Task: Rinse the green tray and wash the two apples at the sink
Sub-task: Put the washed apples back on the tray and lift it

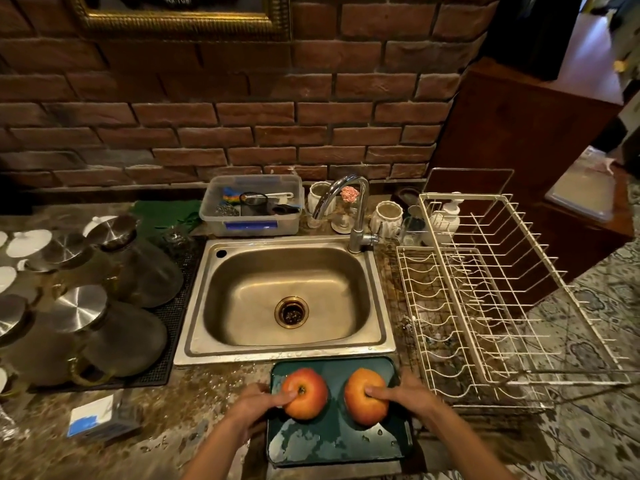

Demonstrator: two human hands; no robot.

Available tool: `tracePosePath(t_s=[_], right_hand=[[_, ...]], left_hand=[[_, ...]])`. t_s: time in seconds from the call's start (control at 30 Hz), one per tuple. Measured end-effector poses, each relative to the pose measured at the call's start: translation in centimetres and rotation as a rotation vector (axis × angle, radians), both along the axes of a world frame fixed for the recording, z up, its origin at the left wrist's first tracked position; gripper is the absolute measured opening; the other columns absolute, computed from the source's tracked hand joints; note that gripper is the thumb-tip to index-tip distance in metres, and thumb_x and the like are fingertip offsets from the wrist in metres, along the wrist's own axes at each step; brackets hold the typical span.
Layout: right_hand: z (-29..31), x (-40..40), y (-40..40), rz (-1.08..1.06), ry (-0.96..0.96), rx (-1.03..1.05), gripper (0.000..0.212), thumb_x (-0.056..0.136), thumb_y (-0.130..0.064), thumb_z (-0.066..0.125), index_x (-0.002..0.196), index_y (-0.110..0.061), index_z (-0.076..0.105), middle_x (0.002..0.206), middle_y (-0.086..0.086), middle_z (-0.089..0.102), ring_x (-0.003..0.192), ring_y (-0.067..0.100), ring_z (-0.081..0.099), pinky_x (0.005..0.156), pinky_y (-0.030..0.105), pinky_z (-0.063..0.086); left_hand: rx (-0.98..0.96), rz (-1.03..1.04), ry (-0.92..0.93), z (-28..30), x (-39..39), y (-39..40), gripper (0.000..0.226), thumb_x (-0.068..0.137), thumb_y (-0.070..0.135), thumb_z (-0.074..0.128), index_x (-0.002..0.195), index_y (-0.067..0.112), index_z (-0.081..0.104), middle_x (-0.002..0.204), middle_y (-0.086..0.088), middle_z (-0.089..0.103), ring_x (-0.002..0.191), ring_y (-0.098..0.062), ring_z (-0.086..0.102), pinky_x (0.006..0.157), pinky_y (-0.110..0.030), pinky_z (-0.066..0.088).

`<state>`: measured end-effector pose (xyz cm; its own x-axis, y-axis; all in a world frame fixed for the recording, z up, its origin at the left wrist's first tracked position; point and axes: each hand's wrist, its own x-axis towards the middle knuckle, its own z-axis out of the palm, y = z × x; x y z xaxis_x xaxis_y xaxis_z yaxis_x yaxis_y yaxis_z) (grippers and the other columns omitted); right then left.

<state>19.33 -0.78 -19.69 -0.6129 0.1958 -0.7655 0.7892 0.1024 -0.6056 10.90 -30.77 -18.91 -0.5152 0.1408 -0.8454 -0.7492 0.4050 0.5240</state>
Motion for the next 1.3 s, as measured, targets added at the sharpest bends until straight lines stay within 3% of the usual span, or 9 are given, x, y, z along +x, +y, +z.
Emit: tracePosePath(t_s=[0.1,0.27,0.4,0.5,0.67,0.8,0.9,1.07,1.3], right_hand=[[-0.1,-0.3,-0.2,-0.026,0.006,-0.015,0.093,0.056,-0.04,0.095,0.132,-0.025,0.044,0.102,-0.014,0.054,0.095,0.008,0.056,0.091,0.032,0.049],[0.1,-0.1,-0.2,-0.043,0.004,-0.011,0.082,0.061,-0.036,0.094,0.123,-0.03,0.041,0.092,-0.02,0.049,0.081,-0.001,0.05,0.065,0.014,0.046],[0.2,0.0,-0.1,-0.039,0.006,-0.002,0.093,0.061,-0.033,0.094,0.138,-0.02,0.043,0.099,-0.014,0.053,0.09,0.008,0.055,0.075,0.02,0.049],[0.5,0.0,-0.1,-0.06,0.003,-0.017,0.088,0.062,-0.028,0.094,0.136,-0.017,0.048,0.091,-0.015,0.056,0.082,0.002,0.057,0.06,0.014,0.047],[0.8,0.6,-0.5,-0.092,0.012,0.001,0.098,0.061,-0.027,0.095,0.143,-0.011,0.044,0.09,-0.016,0.053,0.08,0.0,0.054,0.062,0.015,0.046],[1.6,0.8,-0.6,-0.082,0.041,0.0,0.106,0.057,-0.028,0.097,0.146,-0.01,0.04,0.097,-0.012,0.056,0.09,0.007,0.058,0.068,0.017,0.05],[2.2,0.4,-0.7,-0.076,0.082,0.009,0.1,0.051,-0.034,0.098,0.136,-0.012,0.049,0.115,0.002,0.065,0.106,0.019,0.064,0.091,0.035,0.056],[4.4,-0.6,-1.6,-0.096,0.124,0.003,0.087,0.039,-0.049,0.095,0.11,-0.019,0.055,0.099,-0.002,0.067,0.091,0.015,0.068,0.076,0.033,0.061],[8.4,-2.8,-2.9,-0.075,0.091,0.107,0.118,0.043,-0.062,0.091,0.137,-0.007,0.046,0.12,0.008,0.061,0.1,0.02,0.062,0.066,0.03,0.051]], left_hand=[[0.036,0.01,0.001,-0.2,-0.1,-0.1,0.122,0.052,0.036,0.097,0.149,0.008,0.029,0.143,-0.018,0.048,0.117,-0.03,0.053,0.107,-0.047,0.045],[0.034,-0.026,-0.018,0.1,-0.5,0.7,0.11,0.049,0.037,0.097,0.136,0.011,0.035,0.136,-0.018,0.053,0.121,-0.034,0.056,0.107,-0.049,0.047],[-0.031,-0.071,-0.018,0.0,-1.0,0.8,0.079,0.055,0.034,0.095,0.109,0.012,0.042,0.121,-0.012,0.059,0.11,-0.029,0.06,0.094,-0.042,0.052],[-0.004,-0.039,-0.025,-0.2,-1.0,0.7,0.069,0.051,0.027,0.097,0.095,0.012,0.047,0.103,-0.013,0.066,0.093,-0.026,0.068,0.072,-0.036,0.059],[-0.033,-0.052,0.024,-0.1,-0.8,0.6,0.082,0.051,0.03,0.098,0.111,0.01,0.046,0.109,-0.013,0.063,0.1,-0.026,0.065,0.072,-0.033,0.057],[-0.059,-0.102,0.061,0.6,-1.3,-0.1,0.072,0.05,0.03,0.098,0.101,0.006,0.054,0.084,-0.007,0.075,0.067,-0.014,0.073,0.05,-0.024,0.056],[-0.058,-0.143,0.081,1.8,-1.9,-0.9,0.08,0.043,0.04,0.098,0.102,0.004,0.058,0.079,-0.009,0.078,0.065,-0.018,0.075,0.055,-0.027,0.058],[-0.021,-0.141,0.112,4.0,-2.9,-2.1,0.074,0.047,0.042,0.096,0.099,0.007,0.057,0.071,-0.005,0.078,0.055,-0.014,0.073,0.048,-0.024,0.056],[-0.04,-0.073,0.223,7.8,-4.6,-3.1,0.074,0.052,0.047,0.092,0.102,0.01,0.053,0.09,-0.01,0.066,0.057,-0.012,0.07,0.05,-0.026,0.049]])
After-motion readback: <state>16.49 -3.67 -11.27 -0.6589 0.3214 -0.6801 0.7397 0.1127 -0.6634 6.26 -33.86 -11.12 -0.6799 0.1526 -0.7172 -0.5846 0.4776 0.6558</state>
